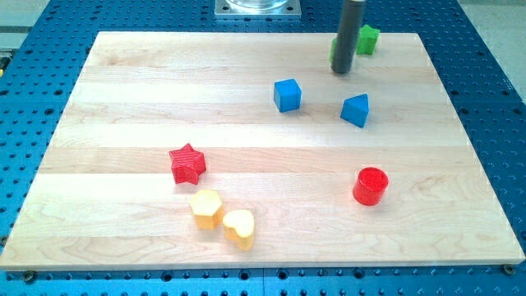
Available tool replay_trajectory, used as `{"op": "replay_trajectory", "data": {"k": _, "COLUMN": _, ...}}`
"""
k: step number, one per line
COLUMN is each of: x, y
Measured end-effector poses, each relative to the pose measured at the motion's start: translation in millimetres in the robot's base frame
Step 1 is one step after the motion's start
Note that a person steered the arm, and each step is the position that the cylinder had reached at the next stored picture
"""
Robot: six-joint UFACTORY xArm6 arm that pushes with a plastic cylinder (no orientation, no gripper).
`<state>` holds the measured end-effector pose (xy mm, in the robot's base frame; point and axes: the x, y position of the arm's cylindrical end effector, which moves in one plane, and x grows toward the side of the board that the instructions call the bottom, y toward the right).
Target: Slide the blue cube to the top left corner
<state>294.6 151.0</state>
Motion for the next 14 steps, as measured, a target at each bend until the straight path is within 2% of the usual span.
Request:
{"op": "replay_trajectory", "data": {"k": 1, "x": 50, "y": 58}}
{"op": "replay_trajectory", "data": {"k": 2, "x": 121, "y": 45}}
{"op": "replay_trajectory", "data": {"k": 3, "x": 107, "y": -16}}
{"op": "replay_trajectory", "data": {"k": 4, "x": 76, "y": -73}}
{"op": "replay_trajectory", "data": {"k": 5, "x": 76, "y": -136}}
{"op": "replay_trajectory", "data": {"k": 6, "x": 39, "y": -176}}
{"op": "replay_trajectory", "data": {"k": 7, "x": 79, "y": -201}}
{"op": "replay_trajectory", "data": {"k": 8, "x": 66, "y": -224}}
{"op": "replay_trajectory", "data": {"k": 9, "x": 28, "y": -269}}
{"op": "replay_trajectory", "data": {"k": 10, "x": 63, "y": -263}}
{"op": "replay_trajectory", "data": {"k": 12, "x": -23, "y": -333}}
{"op": "replay_trajectory", "data": {"k": 13, "x": 9, "y": -290}}
{"op": "replay_trajectory", "data": {"k": 14, "x": 20, "y": -318}}
